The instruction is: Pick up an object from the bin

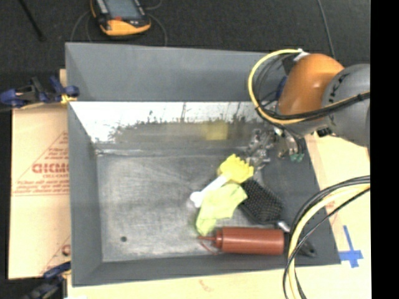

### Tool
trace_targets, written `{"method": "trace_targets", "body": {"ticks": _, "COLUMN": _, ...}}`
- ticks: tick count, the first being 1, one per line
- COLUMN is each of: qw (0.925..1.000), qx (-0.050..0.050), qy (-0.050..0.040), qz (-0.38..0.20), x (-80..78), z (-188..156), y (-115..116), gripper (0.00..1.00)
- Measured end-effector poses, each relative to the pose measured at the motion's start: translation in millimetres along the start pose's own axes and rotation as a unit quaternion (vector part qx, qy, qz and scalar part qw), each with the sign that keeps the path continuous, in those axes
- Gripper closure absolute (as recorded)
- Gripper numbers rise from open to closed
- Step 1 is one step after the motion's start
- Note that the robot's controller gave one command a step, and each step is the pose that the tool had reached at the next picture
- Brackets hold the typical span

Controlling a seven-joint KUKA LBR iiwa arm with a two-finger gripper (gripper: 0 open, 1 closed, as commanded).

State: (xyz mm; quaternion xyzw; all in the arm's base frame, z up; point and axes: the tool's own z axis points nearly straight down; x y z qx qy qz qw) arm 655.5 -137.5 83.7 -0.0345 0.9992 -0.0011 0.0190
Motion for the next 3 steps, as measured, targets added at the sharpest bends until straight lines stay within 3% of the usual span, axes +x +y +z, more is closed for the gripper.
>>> {"method": "trace_targets", "body": {"ticks": 1, "qw": 1.0, "qx": 0.0, "qy": 0.0001, "qz": 0.0, "x": 0.1, "z": 0, "y": 0, "gripper": 1.0}}
{"method": "trace_targets", "body": {"ticks": 2, "qw": 0.9998, "qx": -0.002, "qy": 0.0179, "qz": 0.001, "x": 5.2, "z": -50, "y": -2, "gripper": 1.0}}
{"method": "trace_targets", "body": {"ticks": 3, "qw": 0.9996, "qx": -0.002, "qy": 0.0176, "qz": 0.021, "x": 4.6, "z": -125, "y": -6, "gripper": 1.0}}
